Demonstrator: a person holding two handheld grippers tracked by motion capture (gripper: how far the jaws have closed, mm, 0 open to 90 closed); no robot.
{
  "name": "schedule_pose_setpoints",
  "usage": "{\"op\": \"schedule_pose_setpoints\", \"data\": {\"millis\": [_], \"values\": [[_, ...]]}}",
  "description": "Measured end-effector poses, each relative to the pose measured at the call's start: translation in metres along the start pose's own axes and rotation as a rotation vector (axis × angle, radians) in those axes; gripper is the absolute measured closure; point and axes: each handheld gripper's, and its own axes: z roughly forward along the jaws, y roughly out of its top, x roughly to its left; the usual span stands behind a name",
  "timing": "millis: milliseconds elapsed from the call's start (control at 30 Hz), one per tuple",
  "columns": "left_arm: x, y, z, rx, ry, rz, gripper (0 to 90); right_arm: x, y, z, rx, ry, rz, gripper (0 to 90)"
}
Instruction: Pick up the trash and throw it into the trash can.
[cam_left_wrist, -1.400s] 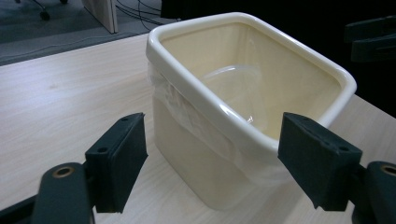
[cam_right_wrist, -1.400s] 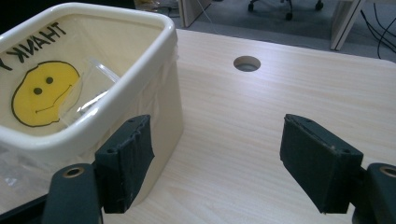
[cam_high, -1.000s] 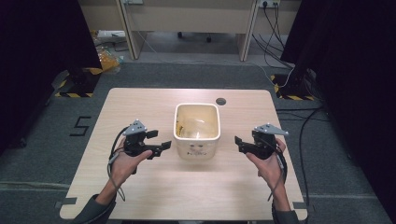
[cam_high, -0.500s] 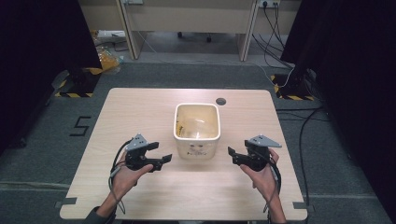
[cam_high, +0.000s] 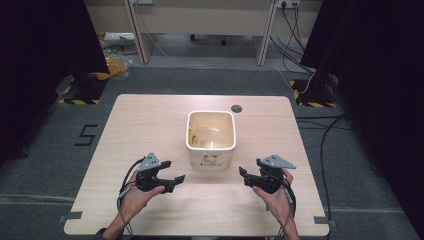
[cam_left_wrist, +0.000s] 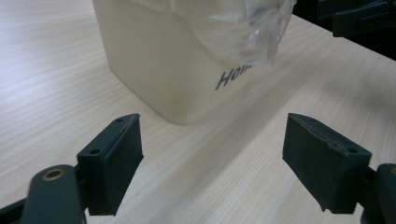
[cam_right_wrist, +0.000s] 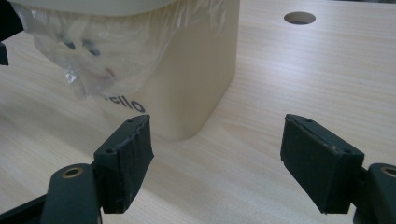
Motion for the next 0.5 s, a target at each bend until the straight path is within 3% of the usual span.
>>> {"op": "schedule_pose_setpoints", "data": {"millis": [267,500], "values": [[0.002,-0.020,0.002,0.030,0.000,0.007,18.6,0.003,-0.016,-0.001,0.029,0.013,-0.007,24.5],[-0.001,-0.035,0.006,0.074,0.003,0.044,17.5,0.007,-0.031,-0.001,0.055,0.031,-0.015,24.5]]}}
